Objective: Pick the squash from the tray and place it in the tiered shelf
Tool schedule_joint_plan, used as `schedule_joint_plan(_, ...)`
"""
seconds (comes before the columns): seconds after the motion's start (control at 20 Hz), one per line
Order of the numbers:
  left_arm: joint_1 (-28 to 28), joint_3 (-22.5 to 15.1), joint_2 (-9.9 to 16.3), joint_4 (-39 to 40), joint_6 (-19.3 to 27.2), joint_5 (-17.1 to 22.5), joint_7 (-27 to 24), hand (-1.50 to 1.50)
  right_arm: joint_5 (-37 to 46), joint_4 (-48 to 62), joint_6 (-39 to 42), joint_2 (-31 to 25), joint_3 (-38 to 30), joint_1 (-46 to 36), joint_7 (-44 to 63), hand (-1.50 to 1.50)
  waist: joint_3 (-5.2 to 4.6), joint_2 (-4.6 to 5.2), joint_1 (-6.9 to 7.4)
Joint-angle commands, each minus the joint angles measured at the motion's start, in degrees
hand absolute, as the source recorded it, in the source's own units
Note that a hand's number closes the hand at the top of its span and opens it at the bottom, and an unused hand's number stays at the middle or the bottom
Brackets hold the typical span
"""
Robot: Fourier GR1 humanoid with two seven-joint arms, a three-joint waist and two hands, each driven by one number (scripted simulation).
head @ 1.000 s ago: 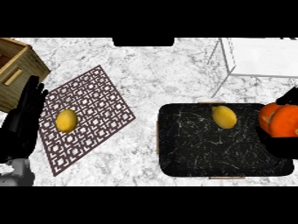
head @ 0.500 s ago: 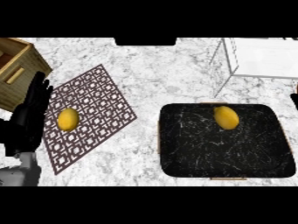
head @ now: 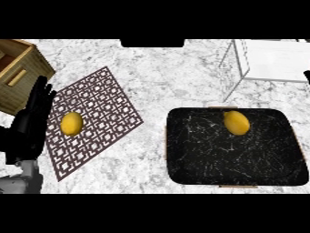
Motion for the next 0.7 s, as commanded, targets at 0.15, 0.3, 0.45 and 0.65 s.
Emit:
schedule_joint_plan(0.15,1.37,-0.14,-0.36,-1.53,-0.87,-0.43,0.57,0.00,3.69,19.90,-12.24,0.12,1.01,-8.01,-9.61,1.50,0.02,0.11,0.58)
schedule_joint_plan(0.3,1.36,-0.06,-0.96,-1.01,-0.37,-1.42,-0.10,0.00,1.23,26.90,-14.34,-2.40,-1.45,-9.48,-15.42,1.50,0.02,0.06,0.28)
schedule_joint_plan(0.45,1.08,-0.53,-1.71,-2.74,-0.11,-1.50,2.38,0.00,0.05,29.01,-15.84,-3.18,-1.46,-9.01,-18.76,1.50,0.01,-0.04,0.03)
schedule_joint_plan(0.65,1.46,0.61,-1.15,-1.08,-1.24,-1.23,-1.00,0.00,2.28,44.59,-20.10,-4.16,-0.28,-16.68,-24.05,1.50,0.02,0.13,0.52)
